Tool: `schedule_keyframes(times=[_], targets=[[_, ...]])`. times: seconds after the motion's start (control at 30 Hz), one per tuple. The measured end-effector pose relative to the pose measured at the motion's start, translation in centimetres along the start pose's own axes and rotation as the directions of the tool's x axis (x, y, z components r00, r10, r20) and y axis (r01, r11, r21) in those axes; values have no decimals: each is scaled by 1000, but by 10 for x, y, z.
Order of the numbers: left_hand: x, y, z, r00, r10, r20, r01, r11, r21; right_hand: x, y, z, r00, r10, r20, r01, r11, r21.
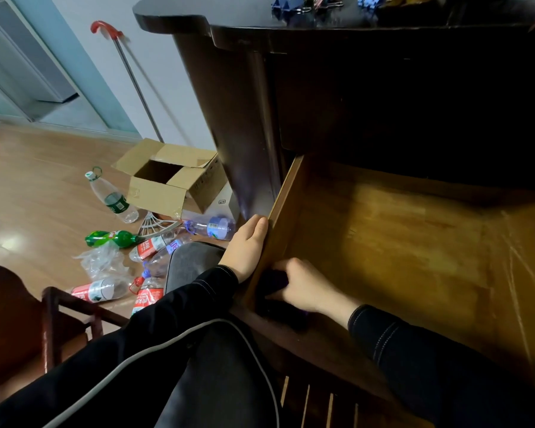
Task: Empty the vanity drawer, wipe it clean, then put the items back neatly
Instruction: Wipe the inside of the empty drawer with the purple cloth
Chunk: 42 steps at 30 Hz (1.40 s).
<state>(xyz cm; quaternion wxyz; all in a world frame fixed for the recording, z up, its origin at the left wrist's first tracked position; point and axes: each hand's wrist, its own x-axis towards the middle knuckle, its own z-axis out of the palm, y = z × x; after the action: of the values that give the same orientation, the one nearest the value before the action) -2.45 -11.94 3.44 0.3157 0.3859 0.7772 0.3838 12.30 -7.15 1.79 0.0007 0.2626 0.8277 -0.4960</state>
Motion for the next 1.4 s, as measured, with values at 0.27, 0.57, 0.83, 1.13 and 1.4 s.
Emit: schedule_keyframes(times=[0.27,0.57,0.83,1.13,1.4], targets=[[-1,2,0,1000,-11,-11,11,1000,8,-5,-7,-2,996,-90,15,90,995,39],[-1,0,-1,999,34,-20,-34,999,6,-13,-14,-15,979,-51,197,-27,927,374],[0,2,0,1000,-8,1,8,1000,21,-3,3,20,1000,9,24,-11,996,86],[-1,3,-2,1000,16,-2,-15,997,71,33,25,6,939,227,-257,-276,945,-173],[1,5,-2,999,-45,11,44,995,87,76,31,-37,707,191,-681,-335,939,-84]])
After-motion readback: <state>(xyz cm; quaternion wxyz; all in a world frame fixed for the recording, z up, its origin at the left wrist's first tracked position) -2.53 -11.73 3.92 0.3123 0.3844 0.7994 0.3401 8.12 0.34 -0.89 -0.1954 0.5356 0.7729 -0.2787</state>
